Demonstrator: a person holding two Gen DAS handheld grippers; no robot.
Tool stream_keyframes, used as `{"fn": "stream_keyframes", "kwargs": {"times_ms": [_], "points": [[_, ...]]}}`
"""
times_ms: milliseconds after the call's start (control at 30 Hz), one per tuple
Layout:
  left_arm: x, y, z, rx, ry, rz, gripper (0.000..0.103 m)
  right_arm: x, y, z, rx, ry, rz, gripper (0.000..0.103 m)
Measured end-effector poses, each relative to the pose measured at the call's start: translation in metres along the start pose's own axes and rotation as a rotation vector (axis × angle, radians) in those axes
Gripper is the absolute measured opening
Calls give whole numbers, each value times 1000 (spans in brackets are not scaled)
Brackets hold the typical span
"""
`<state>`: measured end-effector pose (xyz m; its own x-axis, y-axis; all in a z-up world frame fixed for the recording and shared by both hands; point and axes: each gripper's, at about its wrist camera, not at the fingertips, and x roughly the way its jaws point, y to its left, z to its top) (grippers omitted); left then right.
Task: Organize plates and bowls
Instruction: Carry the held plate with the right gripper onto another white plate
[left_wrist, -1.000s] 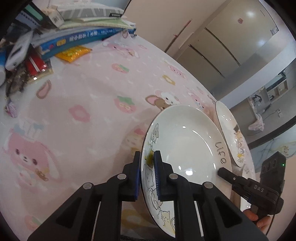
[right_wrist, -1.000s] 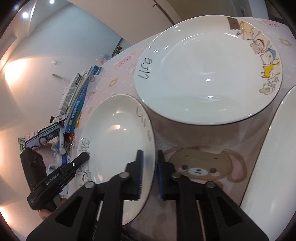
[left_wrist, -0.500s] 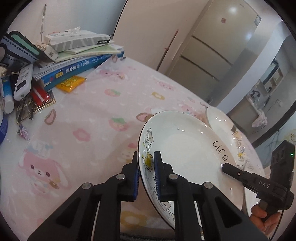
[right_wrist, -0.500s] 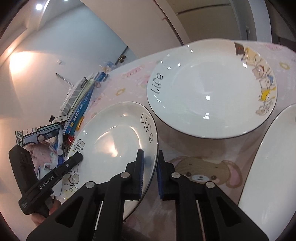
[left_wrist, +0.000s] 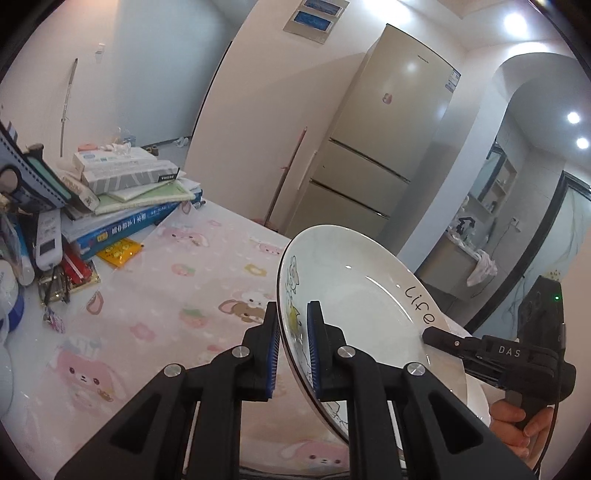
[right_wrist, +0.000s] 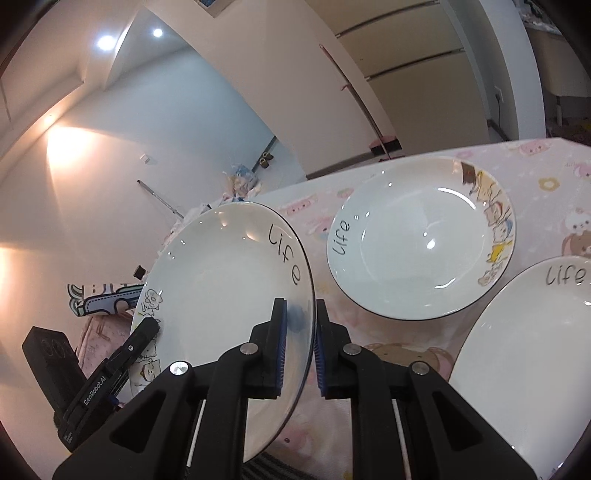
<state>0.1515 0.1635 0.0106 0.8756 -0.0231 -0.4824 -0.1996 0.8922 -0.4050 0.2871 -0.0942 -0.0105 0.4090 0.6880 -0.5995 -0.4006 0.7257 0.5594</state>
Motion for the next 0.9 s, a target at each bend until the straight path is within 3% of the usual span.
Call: {"fn": "stream_keyframes", "kwargs": {"times_ms": [200, 300, 367, 467, 600, 733, 900], "points": [[-9, -48, 38, 69, -22, 14, 13, -39, 8, 35, 25, -53, 5, 14], [8, -69, 60, 64, 8, -33, 14, -65, 4, 62, 71, -117, 58, 14], [24, -82, 74, 35, 32, -90, 14, -78, 4, 75, 56, -181, 29, 14], [43, -111, 81, 87, 1, -72, 14, -84, -13, 85, 78, -249, -17, 14], [77, -126, 82, 95, 51, -76, 14, -78, -47, 89, 141, -262, -38, 16], [111, -120, 71, 95, 95, -57, 14, -63, -76, 87, 195, -227, 6, 16], [151, -107, 44, 112, 156, -25, 14, -38, -99, 87, 209, -167, -67, 16]]}}
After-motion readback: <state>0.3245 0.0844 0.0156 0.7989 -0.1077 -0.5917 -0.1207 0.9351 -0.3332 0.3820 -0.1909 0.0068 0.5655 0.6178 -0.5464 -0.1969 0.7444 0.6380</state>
